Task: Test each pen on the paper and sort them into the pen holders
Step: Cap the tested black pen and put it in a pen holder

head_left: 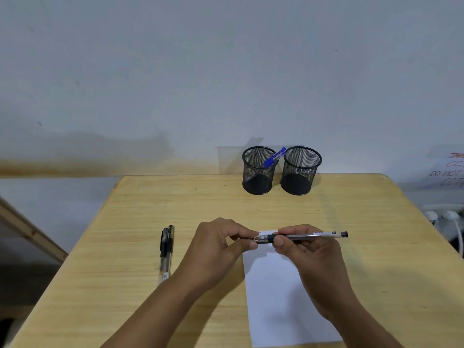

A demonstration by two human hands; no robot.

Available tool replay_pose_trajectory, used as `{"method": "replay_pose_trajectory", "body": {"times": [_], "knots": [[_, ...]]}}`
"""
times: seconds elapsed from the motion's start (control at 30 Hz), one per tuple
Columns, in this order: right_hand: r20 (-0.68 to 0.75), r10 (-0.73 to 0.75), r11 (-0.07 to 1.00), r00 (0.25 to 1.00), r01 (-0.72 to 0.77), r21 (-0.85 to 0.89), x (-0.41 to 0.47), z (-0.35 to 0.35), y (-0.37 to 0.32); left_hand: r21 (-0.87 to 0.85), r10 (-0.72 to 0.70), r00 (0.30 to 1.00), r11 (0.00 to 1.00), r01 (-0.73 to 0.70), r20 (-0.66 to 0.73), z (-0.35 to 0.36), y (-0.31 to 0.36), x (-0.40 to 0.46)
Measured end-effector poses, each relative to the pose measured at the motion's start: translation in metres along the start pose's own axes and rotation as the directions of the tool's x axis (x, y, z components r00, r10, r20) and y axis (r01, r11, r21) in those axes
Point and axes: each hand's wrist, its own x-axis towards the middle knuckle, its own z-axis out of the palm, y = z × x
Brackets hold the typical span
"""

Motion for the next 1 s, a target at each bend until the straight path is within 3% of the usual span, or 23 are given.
{"method": "replay_pose_trajectory", "body": {"times": [0.17, 0.4, 0.53, 0.6, 0.67, 0.77, 1.0], "knots": [[-0.044, 0.108, 0.978, 0.993, -0.099, 0.184, 0.007, 0.004, 0.002, -0.106, -0.093, 0.996, 0.990, 0.091, -0.013, 0.009, 0.009, 0.003], [-0.185, 0.072, 0.985, 0.980, -0.041, 0.165, 0.034, 0.009, -0.003, -0.169, -0.139, 0.990, 0.977, 0.131, -0.036, 0.026, 0.005, 0.018], [-0.202, 0.003, 0.999, 0.979, 0.006, 0.046, 0.067, -0.006, -0.020, -0.199, -0.191, 0.972, 0.967, 0.162, -0.140, 0.031, -0.011, 0.048], [-0.182, -0.054, 0.993, 0.982, 0.035, -0.110, 0.084, -0.015, -0.028, -0.213, -0.225, 0.957, 0.959, 0.184, -0.185, 0.034, -0.020, 0.068], [-0.148, -0.151, 0.937, 0.977, 0.094, -0.336, 0.101, -0.022, -0.037, -0.183, -0.248, 0.942, 0.960, 0.210, -0.224, 0.037, -0.027, 0.090], [-0.052, -0.271, 0.769, 0.961, 0.184, -0.612, 0.125, -0.027, -0.049, -0.102, -0.274, 0.938, 0.961, 0.258, -0.214, 0.041, -0.037, 0.120], [0.072, -0.304, 0.653, 0.950, 0.263, -0.711, 0.163, -0.020, -0.064, 0.055, -0.220, 0.940, 0.969, 0.242, -0.262, 0.053, -0.035, 0.146]]}}
